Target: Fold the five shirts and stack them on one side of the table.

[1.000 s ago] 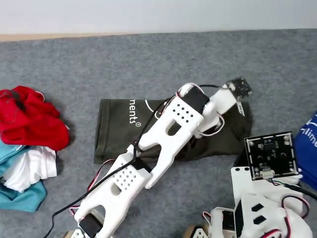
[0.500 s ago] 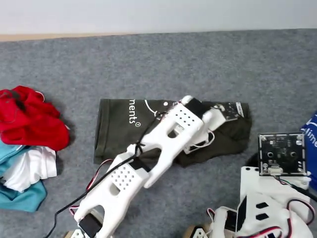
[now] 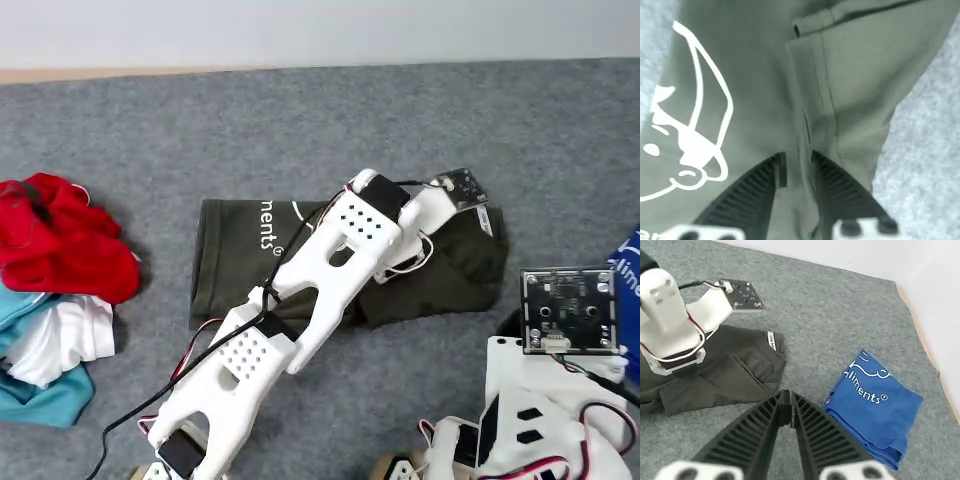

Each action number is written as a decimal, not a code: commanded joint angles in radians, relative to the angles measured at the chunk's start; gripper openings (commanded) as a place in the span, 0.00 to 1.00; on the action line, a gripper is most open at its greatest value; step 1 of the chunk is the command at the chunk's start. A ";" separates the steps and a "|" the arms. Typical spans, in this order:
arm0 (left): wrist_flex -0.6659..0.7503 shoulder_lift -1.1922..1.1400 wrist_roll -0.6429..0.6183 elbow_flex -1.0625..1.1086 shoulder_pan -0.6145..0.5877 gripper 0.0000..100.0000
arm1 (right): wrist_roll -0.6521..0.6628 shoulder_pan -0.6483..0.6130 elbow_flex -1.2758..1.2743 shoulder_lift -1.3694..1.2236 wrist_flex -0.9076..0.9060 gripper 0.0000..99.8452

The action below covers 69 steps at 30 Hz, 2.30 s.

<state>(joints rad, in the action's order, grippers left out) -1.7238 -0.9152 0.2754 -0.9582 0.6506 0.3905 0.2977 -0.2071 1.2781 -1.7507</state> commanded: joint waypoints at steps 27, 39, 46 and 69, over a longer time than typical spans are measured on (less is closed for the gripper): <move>0.000 0.196 0.057 0.234 -0.018 0.14 | 0.011 0.012 -0.003 0.001 -0.039 0.01; -0.031 0.229 0.084 0.128 -0.226 0.14 | 0.011 0.012 -0.003 0.001 -0.039 0.01; -0.032 0.423 0.068 0.257 -0.381 0.13 | 0.011 0.012 -0.025 -0.007 -0.039 0.01; -0.029 0.713 -0.034 0.572 -0.752 0.10 | 0.006 -0.101 -0.431 -0.467 0.397 0.01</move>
<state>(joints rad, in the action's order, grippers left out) -1.7285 -0.2601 0.2539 -0.3828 -0.0614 0.3936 0.2562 -0.6429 0.9329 -1.4438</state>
